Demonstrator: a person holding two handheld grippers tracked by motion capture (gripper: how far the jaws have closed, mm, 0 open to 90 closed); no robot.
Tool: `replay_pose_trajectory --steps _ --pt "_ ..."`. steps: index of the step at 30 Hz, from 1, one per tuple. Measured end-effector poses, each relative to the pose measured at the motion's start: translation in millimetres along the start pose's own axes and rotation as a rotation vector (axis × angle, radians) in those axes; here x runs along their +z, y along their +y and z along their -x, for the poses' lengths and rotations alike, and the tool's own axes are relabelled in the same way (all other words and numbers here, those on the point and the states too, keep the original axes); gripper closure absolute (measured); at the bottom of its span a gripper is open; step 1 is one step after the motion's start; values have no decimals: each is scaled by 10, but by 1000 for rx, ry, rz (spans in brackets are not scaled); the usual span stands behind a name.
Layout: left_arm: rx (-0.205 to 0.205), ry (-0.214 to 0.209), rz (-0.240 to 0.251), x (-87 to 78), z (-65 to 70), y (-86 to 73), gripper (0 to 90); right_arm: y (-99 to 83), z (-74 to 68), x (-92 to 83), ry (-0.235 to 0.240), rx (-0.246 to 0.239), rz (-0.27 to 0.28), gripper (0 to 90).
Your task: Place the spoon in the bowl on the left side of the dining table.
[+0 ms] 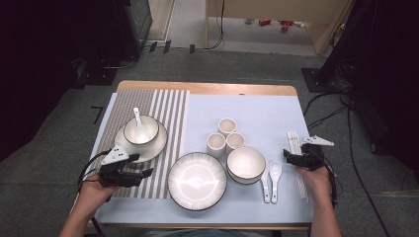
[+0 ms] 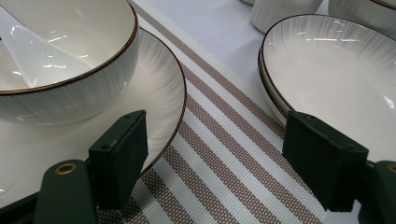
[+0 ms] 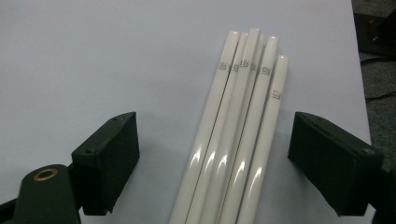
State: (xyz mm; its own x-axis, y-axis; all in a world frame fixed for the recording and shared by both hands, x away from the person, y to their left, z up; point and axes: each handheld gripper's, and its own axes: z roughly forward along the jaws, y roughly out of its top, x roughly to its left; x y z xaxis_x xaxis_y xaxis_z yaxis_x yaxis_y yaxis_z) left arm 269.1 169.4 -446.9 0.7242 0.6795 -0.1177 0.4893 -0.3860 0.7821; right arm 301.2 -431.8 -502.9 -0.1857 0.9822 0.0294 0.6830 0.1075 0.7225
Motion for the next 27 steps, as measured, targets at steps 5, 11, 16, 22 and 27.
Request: replay_pose_trajectory --steps 5,11,16,22,27 --pt "-4 -1 -13 21 -11 -39 226 0 -1 0 -1 0 0 159" --pt "31 -26 -39 52 -4 -89 227 -1 -4 -1 -3 -2 0 159" --pt "48 -32 -59 83 21 -106 227 -1 -3 -1 -3 -1 0 159" --pt "51 -43 -68 113 28 -121 228 0 -2 -1 -2 0 -1 158" --pt "67 -45 -72 148 45 -139 227 0 -3 -1 -2 0 -1 159"
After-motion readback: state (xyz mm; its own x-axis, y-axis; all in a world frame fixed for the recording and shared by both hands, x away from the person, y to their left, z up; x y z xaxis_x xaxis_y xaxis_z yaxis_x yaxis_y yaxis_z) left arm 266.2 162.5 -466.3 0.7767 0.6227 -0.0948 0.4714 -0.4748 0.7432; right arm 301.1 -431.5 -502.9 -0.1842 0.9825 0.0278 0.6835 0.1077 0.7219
